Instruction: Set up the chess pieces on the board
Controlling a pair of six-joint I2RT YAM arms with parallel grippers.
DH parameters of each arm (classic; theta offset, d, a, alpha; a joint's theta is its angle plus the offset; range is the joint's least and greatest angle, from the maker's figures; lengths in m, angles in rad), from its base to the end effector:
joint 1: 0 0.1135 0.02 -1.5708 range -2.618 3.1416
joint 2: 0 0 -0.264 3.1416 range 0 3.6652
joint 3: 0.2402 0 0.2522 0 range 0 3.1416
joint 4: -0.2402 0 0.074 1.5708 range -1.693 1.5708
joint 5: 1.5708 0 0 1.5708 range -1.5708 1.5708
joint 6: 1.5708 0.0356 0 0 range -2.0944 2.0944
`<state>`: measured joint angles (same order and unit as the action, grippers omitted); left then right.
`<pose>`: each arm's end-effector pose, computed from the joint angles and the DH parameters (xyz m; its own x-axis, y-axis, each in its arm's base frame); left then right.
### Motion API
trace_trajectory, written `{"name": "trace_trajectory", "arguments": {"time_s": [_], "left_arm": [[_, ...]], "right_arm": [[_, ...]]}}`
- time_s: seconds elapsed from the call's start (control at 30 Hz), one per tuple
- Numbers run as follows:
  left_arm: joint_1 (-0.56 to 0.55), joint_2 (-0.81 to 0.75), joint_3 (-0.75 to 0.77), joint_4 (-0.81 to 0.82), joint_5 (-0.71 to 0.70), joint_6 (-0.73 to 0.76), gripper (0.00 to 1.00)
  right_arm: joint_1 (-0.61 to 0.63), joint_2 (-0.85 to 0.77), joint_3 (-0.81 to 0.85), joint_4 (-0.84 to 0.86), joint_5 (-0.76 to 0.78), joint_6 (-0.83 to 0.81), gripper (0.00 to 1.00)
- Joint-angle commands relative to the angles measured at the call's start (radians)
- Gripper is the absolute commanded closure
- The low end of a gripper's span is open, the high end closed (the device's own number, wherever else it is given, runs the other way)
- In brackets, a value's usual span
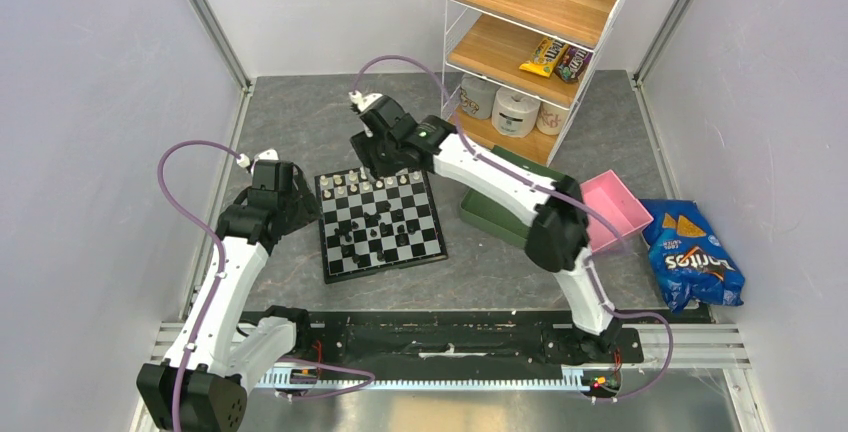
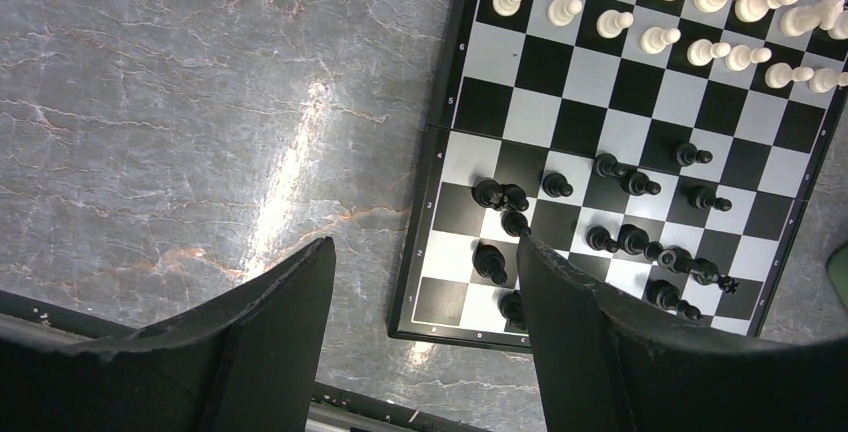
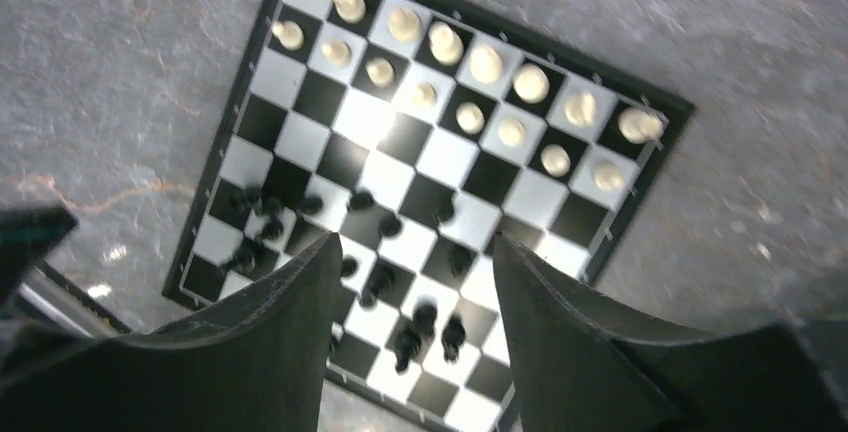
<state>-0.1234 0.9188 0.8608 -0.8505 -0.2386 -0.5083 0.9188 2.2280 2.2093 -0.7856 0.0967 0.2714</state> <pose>0.1743 -0.0131 0.2834 -0.6717 -0.3932 -0.6279 -0.4024 0.9052 -0.1365 0.3081 0.3979 0.2991 -0.6223 -0.3754 -0.6869 -0.6059 0.7866 0.1189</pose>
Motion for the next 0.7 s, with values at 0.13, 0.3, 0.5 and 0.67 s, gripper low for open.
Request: {"name": "trace_trajectory", "arguments": {"time_s": [0.13,0.3,0.5,0.67], "left_arm": [[0.008,-0.014,0.007,0.025,-0.034,0.018,0.25],[0.008,-0.014,0.007,0.024,-0.036,0.018,0.24],[0.008,-0.013,0.007,0.018,-0.047,0.015,0.24],[0.008,-0.007,0.007,0.019,-0.045,0.015,0.24]], "right_arm": [[-0.006,-0.375,-0.424,0.082,0.15,0.164,0.03],[-0.012,-0.481,-0.615,0.17,0.147,0.219,0.03],[-0.017,-0.414,-0.604,0.045,0.088,0.241,0.12],[-0.017,-0.392,-0.633,0.053,0.083,0.247,0.27]]}}
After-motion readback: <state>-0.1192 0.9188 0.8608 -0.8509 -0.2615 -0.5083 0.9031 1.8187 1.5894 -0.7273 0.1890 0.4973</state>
